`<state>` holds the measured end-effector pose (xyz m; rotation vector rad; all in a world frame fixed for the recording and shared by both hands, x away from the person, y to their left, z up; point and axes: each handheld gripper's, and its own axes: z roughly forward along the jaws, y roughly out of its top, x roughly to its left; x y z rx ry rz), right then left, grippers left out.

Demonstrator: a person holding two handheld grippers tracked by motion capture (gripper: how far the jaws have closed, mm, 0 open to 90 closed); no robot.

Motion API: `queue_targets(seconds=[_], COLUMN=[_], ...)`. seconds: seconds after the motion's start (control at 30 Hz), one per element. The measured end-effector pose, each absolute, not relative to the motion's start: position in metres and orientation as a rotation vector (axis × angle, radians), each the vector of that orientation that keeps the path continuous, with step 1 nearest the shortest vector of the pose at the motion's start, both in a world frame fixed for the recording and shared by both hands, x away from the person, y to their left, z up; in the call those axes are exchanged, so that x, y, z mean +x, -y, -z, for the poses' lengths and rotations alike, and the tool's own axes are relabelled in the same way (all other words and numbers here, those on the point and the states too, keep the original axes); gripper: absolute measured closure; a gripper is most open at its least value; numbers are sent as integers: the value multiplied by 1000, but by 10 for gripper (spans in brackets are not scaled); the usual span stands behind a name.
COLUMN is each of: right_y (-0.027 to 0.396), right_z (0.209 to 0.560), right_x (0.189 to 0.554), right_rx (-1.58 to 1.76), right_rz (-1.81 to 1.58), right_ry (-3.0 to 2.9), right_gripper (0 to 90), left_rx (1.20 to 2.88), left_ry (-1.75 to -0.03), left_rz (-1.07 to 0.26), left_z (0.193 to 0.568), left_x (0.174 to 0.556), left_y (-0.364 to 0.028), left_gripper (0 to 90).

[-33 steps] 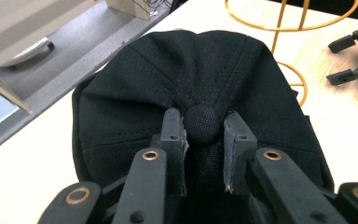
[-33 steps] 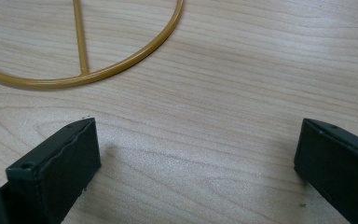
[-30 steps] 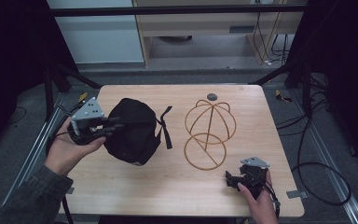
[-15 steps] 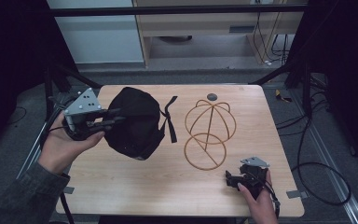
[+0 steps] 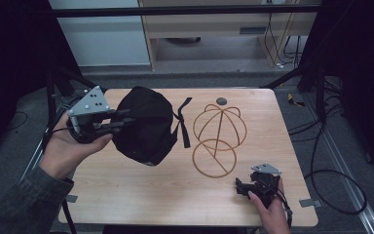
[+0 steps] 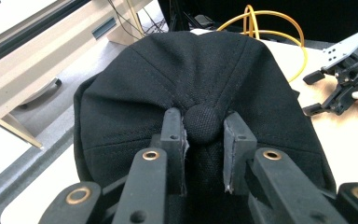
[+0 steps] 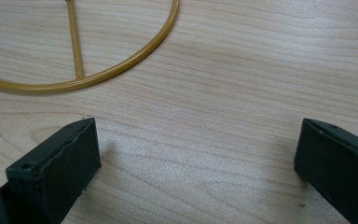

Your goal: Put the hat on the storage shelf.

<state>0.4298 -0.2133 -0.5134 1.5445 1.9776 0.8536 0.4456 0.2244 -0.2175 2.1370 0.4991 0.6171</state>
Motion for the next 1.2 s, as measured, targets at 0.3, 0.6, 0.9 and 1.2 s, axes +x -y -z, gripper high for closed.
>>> queue_targets(seconds=[0.3,0.6,0.9,1.2], right_y=[214,214,214,214], right_z=[513,513,513,514], right_x=[430,430,430,430], right_rx=[1543,1544,1539,1539], right_rz=[-853,-850,-849,-851], right_ry=[-1978,-1981,-1982,-1981], right_gripper=[4,4,4,4], left_rx=[2125,2148,2195,2235], left_ry=[-469,-422,-371,-335], left_rz=[-616,-615,-626,-612], left_z=[209,201,187,173], left_x=[442,439,440,447], left_y=[-217,-200,-180,-157], left_gripper=[734,734,734,734])
